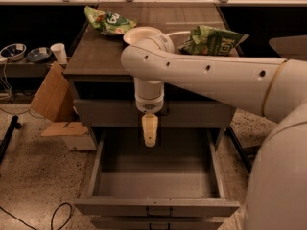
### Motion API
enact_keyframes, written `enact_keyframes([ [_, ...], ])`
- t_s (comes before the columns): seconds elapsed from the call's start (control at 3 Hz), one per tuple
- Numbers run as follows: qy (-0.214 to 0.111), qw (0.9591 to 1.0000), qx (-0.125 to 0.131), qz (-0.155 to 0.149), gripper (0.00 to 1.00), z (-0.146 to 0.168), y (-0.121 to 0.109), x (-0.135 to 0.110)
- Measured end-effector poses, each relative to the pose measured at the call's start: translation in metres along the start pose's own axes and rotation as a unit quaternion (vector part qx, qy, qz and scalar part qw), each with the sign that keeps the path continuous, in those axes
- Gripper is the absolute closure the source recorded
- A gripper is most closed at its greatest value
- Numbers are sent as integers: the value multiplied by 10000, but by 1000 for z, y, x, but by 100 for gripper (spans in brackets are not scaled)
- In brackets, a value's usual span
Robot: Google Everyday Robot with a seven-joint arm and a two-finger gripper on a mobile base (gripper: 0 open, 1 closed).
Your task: Open top drawer
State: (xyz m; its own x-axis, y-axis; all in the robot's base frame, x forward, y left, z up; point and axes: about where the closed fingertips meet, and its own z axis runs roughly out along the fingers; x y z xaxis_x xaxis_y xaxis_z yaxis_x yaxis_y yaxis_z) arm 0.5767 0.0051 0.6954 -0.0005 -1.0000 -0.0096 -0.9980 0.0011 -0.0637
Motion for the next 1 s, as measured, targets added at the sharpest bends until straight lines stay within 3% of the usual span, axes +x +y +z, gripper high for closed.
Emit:
enact_keyframes([
  [1.0, -76, 9998, 144, 122, 0, 8, -30, -21],
])
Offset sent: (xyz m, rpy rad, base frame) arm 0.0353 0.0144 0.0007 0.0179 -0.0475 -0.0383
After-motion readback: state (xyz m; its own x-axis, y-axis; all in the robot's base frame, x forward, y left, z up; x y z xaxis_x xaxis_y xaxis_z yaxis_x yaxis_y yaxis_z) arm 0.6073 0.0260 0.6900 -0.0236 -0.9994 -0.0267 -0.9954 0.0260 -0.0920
